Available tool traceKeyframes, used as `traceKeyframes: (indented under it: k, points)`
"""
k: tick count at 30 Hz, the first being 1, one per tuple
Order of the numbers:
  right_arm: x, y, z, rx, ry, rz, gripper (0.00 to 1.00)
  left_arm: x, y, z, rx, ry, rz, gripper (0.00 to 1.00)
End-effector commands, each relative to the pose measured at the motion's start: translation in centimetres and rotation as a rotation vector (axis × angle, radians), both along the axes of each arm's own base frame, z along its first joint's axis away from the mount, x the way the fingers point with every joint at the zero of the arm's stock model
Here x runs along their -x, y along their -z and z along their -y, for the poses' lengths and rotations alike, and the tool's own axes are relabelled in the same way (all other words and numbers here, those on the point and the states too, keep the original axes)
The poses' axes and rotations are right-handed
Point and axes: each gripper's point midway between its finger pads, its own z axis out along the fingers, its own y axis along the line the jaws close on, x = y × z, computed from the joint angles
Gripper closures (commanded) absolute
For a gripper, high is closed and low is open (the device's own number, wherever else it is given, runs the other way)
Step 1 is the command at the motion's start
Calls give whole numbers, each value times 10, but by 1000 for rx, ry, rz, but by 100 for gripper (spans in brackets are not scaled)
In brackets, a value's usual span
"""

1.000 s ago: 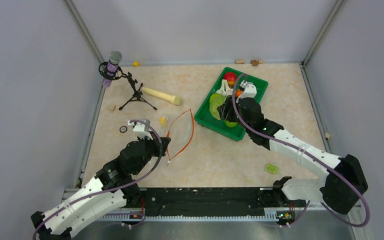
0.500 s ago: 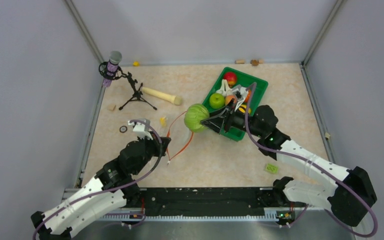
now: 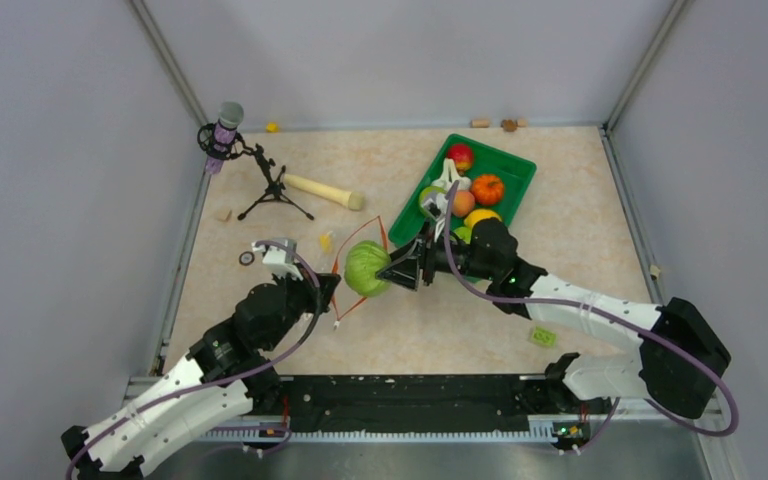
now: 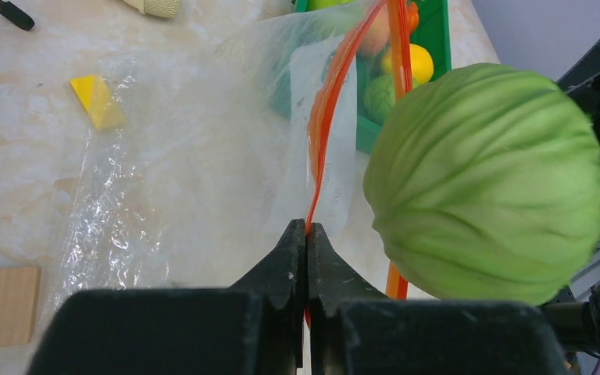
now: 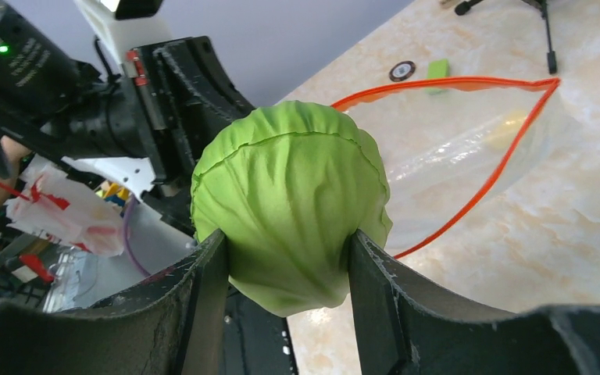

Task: Place the food in the zip-top bag and seal the zipper
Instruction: Place the fake vegetable in the zipper food storage bag.

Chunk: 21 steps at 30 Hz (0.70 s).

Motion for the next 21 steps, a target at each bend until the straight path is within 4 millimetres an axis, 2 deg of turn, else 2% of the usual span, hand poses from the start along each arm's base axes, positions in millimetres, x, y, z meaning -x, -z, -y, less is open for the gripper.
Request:
traceKeyframes:
  k: [1,10,21]
  points:
    - [-16,-29,-7,-53,54,86,96,-1,-10,2,30,8,27,100]
    - [-50,7,-6,95,244,35,100,3,-13,8,33,54,41,100]
    - [-50,31,-14,240,332,81,100,6,-14,17,36,107,59,100]
